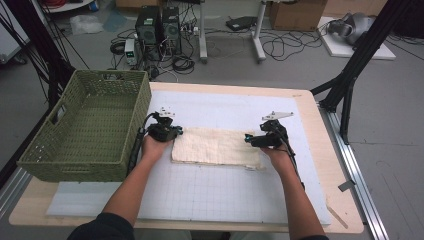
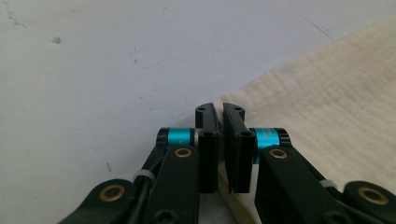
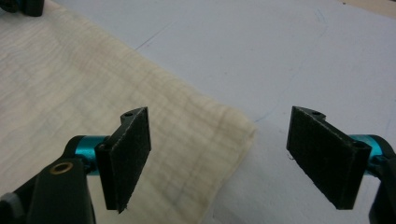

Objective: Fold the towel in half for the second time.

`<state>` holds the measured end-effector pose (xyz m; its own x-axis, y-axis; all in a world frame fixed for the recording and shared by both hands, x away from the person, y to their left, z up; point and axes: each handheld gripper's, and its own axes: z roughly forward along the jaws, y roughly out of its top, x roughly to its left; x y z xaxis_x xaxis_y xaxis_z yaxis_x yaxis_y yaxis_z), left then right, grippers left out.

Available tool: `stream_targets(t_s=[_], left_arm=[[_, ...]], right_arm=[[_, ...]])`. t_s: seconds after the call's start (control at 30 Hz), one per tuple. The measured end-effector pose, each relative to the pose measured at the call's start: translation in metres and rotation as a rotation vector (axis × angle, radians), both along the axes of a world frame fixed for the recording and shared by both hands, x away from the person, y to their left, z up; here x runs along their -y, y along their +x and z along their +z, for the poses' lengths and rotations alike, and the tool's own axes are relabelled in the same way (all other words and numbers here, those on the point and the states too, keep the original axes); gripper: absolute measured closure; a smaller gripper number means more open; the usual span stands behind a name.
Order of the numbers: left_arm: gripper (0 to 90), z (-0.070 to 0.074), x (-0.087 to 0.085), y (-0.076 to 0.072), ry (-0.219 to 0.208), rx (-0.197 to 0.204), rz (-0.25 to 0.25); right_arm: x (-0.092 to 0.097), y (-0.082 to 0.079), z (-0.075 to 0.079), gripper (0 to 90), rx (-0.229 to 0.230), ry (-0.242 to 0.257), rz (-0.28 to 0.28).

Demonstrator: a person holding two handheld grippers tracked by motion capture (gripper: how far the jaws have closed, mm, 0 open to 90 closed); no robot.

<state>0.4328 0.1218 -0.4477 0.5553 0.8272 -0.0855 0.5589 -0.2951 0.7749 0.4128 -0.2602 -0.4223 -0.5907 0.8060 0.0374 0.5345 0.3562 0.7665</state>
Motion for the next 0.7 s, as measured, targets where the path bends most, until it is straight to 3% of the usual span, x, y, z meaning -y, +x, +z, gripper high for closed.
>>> stream_targets(t_s=[0.13, 0.33, 0.43, 0.63, 0.7], left_arm=[[84.2, 0.000, -0.001, 0.001, -0.012, -0.007, 0.001], [84.2, -0.001, -0.001, 0.000, -0.022, -0.012, 0.013], [84.2, 0.000, -0.001, 0.000, -0.024, -0.017, 0.019], [84.2, -0.001, -0.001, 0.000, -0.025, -0.011, 0.021], [84.3, -0.001, -0.001, 0.000, -0.030, -0.014, 0.023]], right_arm=[[-0.002, 0.008, -0.007, 31.2, -0.011, -0.003, 0.003], [-0.003, 0.017, -0.021, 40.5, -0.044, -0.005, -0.037], [-0.006, 0.019, -0.024, 47.4, -0.042, -0.028, -0.027], [-0.014, 0.018, -0.022, 79.0, -0.014, -0.077, 0.042], [-0.017, 0.017, -0.021, 82.6, -0.010, -0.089, 0.054]])
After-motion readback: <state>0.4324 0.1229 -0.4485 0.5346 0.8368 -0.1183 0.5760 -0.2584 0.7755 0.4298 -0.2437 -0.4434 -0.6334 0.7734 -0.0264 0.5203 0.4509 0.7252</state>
